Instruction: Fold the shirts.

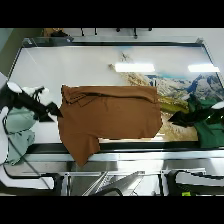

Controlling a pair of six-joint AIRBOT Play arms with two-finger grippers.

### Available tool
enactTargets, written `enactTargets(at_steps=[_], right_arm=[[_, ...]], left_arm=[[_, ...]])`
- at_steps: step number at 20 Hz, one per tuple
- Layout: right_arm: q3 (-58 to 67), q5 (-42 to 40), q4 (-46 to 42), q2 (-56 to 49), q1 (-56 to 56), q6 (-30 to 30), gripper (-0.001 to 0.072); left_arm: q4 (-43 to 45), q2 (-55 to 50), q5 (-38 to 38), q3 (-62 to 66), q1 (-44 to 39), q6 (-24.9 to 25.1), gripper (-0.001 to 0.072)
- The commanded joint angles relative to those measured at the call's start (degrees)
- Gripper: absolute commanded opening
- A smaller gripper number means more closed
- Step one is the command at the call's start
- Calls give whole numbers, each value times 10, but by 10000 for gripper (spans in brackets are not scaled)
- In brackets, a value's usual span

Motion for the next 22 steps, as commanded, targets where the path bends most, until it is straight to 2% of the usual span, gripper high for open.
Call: enactTargets(at_steps=[1, 5, 11, 15, 18, 19, 20, 21, 22], right_arm=[[-91, -51, 72, 6, -1, -59, 460], [-106, -53, 122, -32, 37, -95, 460], [-106, -52, 127, -37, 79, -98, 460], [-106, -52, 127, -37, 79, -98, 460], [-106, -37, 127, -37, 79, -98, 459], [-106, -32, 127, -37, 79, -98, 458], [-106, -26, 127, -37, 79, -98, 458], [-106, -15, 131, -37, 78, -98, 456], [-106, -6, 136, -37, 77, -96, 413]], left_arm=[[1, 93, 39, -193, 14, -10, 590], [0, 172, 95, -323, 14, -9, 590], [-17, 208, 170, -409, -41, -14, 589], [-79, 179, 240, -413, -94, 5, 588], [-95, 155, 238, -375, -120, 12, 582], [-94, 152, 231, -360, -123, 13, 314], [-94, 152, 216, -342, -122, 28, 8], [-90, 152, 199, -325, -122, 33, 16], [-86, 152, 180, -305, -122, 33, 16]])
